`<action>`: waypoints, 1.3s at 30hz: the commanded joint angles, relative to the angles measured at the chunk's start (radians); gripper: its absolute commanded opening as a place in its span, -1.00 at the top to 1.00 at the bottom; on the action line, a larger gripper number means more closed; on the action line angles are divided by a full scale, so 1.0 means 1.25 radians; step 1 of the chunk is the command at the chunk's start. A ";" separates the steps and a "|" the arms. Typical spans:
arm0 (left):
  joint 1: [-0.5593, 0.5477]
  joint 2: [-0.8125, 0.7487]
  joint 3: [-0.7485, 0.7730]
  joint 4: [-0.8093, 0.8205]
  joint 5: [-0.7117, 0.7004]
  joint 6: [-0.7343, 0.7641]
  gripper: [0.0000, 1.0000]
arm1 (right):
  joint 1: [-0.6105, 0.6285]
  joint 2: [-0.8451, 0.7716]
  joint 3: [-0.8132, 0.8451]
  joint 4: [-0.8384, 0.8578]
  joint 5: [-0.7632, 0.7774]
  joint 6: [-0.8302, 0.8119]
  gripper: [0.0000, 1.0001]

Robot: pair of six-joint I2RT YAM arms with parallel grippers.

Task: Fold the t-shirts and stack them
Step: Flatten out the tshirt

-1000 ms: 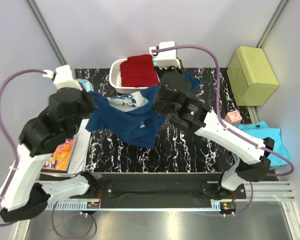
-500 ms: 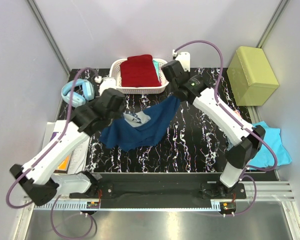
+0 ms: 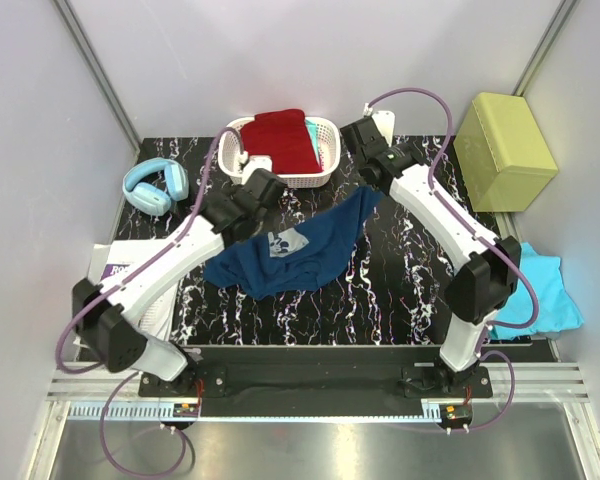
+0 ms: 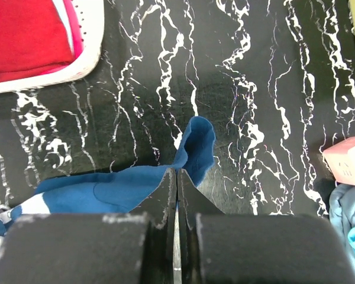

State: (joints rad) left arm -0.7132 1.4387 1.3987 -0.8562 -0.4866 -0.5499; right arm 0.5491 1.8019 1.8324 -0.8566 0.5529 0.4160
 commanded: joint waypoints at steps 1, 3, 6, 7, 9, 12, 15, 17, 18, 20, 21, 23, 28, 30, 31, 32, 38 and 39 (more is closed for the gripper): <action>0.002 0.056 0.014 0.074 0.042 0.007 1.00 | -0.020 0.036 -0.006 0.046 -0.019 -0.017 1.00; 0.002 0.075 0.016 0.082 0.042 0.013 1.00 | -0.027 0.049 -0.003 0.048 -0.019 -0.026 1.00; 0.002 0.099 0.031 0.084 0.043 0.019 1.00 | -0.045 0.064 -0.006 0.052 -0.030 -0.026 1.00; 0.002 0.104 0.036 0.085 0.043 0.019 1.00 | -0.050 0.065 -0.008 0.054 -0.036 -0.026 1.00; 0.002 0.108 0.044 0.086 0.042 0.021 1.00 | -0.053 0.068 -0.010 0.061 -0.037 -0.028 1.00; 0.002 0.113 0.057 0.089 0.036 0.030 1.00 | -0.055 0.078 -0.003 0.064 -0.041 -0.037 1.00; 0.002 0.102 0.067 0.089 0.037 0.041 0.16 | -0.056 0.078 0.020 0.061 -0.070 -0.042 0.65; 0.002 0.067 0.059 0.090 0.019 0.035 -0.53 | -0.054 0.057 0.031 0.061 -0.085 -0.047 0.17; 0.002 0.053 0.057 0.090 0.009 0.034 -0.68 | -0.054 0.048 0.034 0.061 -0.089 -0.047 0.04; 0.002 0.015 0.049 0.090 -0.022 0.037 -0.98 | -0.053 0.018 0.040 0.061 -0.094 -0.053 -0.22; 0.002 -0.007 0.046 0.089 -0.040 0.039 -0.98 | -0.048 -0.002 0.041 0.058 -0.096 -0.053 -0.28; 0.005 -0.027 0.033 0.089 -0.056 0.045 -0.98 | -0.041 -0.022 0.040 0.057 -0.106 -0.054 -0.35; 0.053 -0.089 -0.029 0.089 -0.053 0.023 -0.98 | 0.038 -0.082 -0.009 0.037 -0.120 -0.054 -0.33; 0.095 -0.113 -0.050 0.087 -0.039 0.015 -0.98 | 0.070 -0.103 -0.037 0.037 -0.146 -0.046 -0.26; 0.108 -0.119 -0.070 0.087 -0.040 0.013 -0.98 | 0.103 -0.108 -0.062 0.036 -0.155 -0.036 -0.25; 0.129 -0.125 -0.078 0.087 -0.041 0.014 -0.98 | 0.129 -0.110 -0.074 0.034 -0.160 -0.031 -0.21; 0.172 -0.170 -0.141 0.075 -0.068 -0.001 -0.98 | 0.308 -0.081 -0.121 0.019 -0.171 0.016 -0.18; 0.175 -0.185 -0.152 0.073 -0.071 -0.003 -0.98 | 0.330 -0.065 -0.125 0.021 -0.174 0.022 -0.16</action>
State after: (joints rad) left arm -0.5148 1.2800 1.2427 -0.7734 -0.5316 -0.5278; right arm 0.8600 1.6836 1.6997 -0.8131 0.3676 0.3916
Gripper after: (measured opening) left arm 0.987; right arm 0.594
